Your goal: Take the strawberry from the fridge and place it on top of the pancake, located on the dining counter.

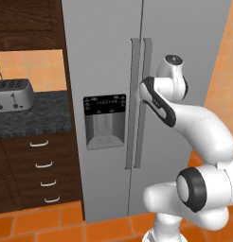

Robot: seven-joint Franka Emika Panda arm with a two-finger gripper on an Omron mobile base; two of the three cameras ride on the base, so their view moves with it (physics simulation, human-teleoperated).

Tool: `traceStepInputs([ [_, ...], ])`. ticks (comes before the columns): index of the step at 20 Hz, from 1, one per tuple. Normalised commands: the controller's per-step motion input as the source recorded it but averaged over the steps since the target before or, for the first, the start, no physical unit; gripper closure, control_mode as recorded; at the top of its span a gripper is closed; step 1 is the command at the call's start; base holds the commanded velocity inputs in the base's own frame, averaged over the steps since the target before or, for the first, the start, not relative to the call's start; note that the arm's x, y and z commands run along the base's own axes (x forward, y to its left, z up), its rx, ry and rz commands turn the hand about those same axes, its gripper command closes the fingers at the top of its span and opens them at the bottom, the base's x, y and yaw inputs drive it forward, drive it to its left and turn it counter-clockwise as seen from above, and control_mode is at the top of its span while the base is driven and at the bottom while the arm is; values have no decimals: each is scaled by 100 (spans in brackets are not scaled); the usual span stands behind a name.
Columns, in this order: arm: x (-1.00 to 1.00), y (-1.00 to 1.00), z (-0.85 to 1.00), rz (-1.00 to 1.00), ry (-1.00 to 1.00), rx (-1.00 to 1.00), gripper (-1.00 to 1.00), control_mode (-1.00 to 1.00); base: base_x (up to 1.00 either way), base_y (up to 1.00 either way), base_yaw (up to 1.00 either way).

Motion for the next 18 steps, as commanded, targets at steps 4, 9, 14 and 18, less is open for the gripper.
traceStepInputs([
  [4, 41, 0, -13, -10, -5, 0, -100, -100, 0, 0, 0],
  [9, 43, 0, -8, -9, -4, 0, -100, -100, 0, 0, 0],
  [14, 40, 0, -7, -4, 0, 0, -100, -100, 0, 0, 0],
  [18, 36, 0, -14, -2, 0, 0, -100, -100, 0, 0, 0],
])
